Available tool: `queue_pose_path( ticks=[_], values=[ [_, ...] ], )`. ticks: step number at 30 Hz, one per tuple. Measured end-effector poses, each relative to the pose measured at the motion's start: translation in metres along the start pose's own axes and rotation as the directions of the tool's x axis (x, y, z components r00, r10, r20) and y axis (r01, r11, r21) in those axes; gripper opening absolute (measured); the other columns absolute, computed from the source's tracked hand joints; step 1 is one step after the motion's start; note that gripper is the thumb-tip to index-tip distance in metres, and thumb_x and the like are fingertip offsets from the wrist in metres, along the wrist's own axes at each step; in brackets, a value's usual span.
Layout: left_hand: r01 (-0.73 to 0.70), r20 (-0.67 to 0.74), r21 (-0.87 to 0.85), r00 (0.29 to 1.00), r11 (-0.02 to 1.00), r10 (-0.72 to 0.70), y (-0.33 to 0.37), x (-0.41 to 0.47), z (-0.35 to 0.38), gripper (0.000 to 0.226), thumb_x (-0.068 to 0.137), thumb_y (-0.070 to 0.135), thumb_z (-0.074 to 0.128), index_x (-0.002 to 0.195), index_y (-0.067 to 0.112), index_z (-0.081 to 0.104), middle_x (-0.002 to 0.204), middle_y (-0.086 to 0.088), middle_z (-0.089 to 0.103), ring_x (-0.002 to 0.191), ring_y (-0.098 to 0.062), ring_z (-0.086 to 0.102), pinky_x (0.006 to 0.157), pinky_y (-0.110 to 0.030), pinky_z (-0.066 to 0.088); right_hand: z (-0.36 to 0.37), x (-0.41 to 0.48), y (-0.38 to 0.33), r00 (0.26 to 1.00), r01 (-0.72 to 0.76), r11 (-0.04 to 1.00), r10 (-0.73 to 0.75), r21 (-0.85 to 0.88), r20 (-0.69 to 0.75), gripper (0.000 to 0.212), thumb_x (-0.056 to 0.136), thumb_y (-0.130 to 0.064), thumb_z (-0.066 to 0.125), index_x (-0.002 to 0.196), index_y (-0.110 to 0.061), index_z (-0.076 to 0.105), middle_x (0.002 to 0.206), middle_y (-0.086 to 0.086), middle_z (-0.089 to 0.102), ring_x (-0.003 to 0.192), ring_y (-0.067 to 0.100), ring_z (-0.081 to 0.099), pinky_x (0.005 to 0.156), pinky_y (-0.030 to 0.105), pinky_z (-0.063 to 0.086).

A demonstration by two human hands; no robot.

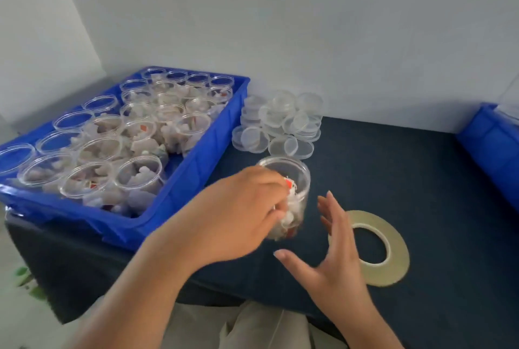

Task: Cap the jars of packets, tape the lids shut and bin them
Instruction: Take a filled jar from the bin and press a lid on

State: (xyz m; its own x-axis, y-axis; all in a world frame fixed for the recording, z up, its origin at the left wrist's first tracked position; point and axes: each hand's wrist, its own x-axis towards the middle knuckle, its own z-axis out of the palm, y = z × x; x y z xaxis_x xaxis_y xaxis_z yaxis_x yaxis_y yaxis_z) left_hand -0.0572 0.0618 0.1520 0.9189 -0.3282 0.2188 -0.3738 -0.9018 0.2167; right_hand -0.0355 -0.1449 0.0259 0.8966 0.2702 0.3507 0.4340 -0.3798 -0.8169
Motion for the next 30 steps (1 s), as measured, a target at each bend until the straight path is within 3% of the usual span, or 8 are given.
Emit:
queue_pose_path(
  ticks=[4,8,11,15,19,24,26,30],
  values=[
    [-0.064,0.026,-0.077,0.997,0.995,0.066,0.017,0.006,0.058,0.024,0.108,0.039,0.051,0.125,0.031,0.067,0.144,0.022,0.053,0.137,0.004,0.039,0.108,-0.035,0.049,0.009,0.002,0.010,0.995,-0.088,0.986,0.094,0.141,-0.035,0.101,0.077,-0.033,0.093,0.160,-0.025,0.037,0.146,-0.012,0.057,0.136,0.011,0.056,0.107,0.031,0.052],
    [-0.121,0.021,-0.499,0.988,0.858,0.152,0.006,0.018,0.059,0.034,0.100,0.043,0.069,0.133,0.036,0.070,0.144,0.022,0.061,0.143,0.003,0.046,0.115,-0.022,0.040,0.005,0.000,0.029,0.982,-0.108,0.978,0.133,0.176,-0.132,0.079,0.075,-0.041,0.091,0.143,-0.035,0.052,0.130,-0.014,0.064,0.122,0.014,0.064,0.094,0.032,0.057],
    [-0.026,-0.203,-0.791,0.954,0.612,-0.222,-0.029,0.054,0.049,0.019,0.101,0.036,0.067,0.115,0.041,0.078,0.123,0.021,0.075,0.123,0.002,0.065,0.098,-0.009,0.047,0.008,-0.002,0.035,0.983,-0.077,0.993,0.091,0.089,-0.158,0.085,0.073,-0.047,0.094,0.144,-0.036,0.050,0.133,-0.020,0.059,0.127,0.012,0.061,0.100,0.023,0.051],
    [0.358,-0.048,-0.494,0.899,0.792,-0.436,-0.089,0.134,0.078,0.027,0.099,0.035,0.072,0.126,0.037,0.071,0.121,0.021,0.072,0.112,0.003,0.066,0.094,-0.021,0.054,0.011,-0.001,0.035,0.993,-0.015,1.000,0.016,0.011,-0.121,0.089,0.073,-0.055,0.090,0.147,-0.040,0.044,0.134,-0.025,0.055,0.128,0.007,0.059,0.102,0.015,0.046],
    [0.410,0.023,-0.187,0.911,0.893,-0.413,-0.113,0.178,0.134,0.067,0.089,0.043,0.081,0.145,0.021,0.053,0.141,-0.002,0.061,0.130,-0.028,0.058,0.100,-0.043,0.051,0.011,0.001,0.035,0.991,0.004,1.000,-0.007,-0.021,-0.134,0.090,0.073,-0.058,0.088,0.148,-0.044,0.041,0.135,-0.027,0.054,0.128,0.005,0.059,0.103,0.013,0.044],
    [0.478,-0.206,-0.071,0.852,0.876,-0.482,-0.125,0.181,0.165,0.017,0.109,0.031,0.050,0.098,0.019,0.055,0.081,0.003,0.059,0.089,-0.034,0.070,0.059,-0.035,0.040,0.011,0.002,0.035,0.991,0.003,0.999,-0.010,-0.054,-0.132,0.091,0.074,-0.061,0.087,0.149,-0.038,0.041,0.137,-0.027,0.053,0.129,0.005,0.058,0.103,0.015,0.046],
    [0.469,-0.291,-0.259,0.796,0.844,-0.531,-0.121,0.174,0.151,0.014,0.110,0.025,0.045,0.110,0.018,0.057,0.079,0.003,0.061,0.079,-0.024,0.069,0.055,-0.033,0.037,0.011,0.003,0.036,0.991,0.001,0.998,-0.010,-0.069,-0.132,0.092,0.074,-0.058,0.087,0.150,-0.032,0.043,0.136,-0.027,0.053,0.129,0.005,0.057,0.103,0.019,0.048],
    [0.197,-0.030,-0.934,0.790,0.300,-0.613,-0.088,0.135,0.093,0.046,0.106,0.011,0.051,0.147,0.031,0.053,0.098,0.001,0.076,0.082,-0.005,0.075,0.074,-0.026,0.062,0.012,0.004,0.033,0.991,-0.017,0.997,0.006,-0.078,-0.131,0.091,0.075,-0.060,0.086,0.150,-0.030,0.044,0.138,-0.026,0.053,0.132,0.004,0.055,0.107,0.023,0.048]
  ],
)
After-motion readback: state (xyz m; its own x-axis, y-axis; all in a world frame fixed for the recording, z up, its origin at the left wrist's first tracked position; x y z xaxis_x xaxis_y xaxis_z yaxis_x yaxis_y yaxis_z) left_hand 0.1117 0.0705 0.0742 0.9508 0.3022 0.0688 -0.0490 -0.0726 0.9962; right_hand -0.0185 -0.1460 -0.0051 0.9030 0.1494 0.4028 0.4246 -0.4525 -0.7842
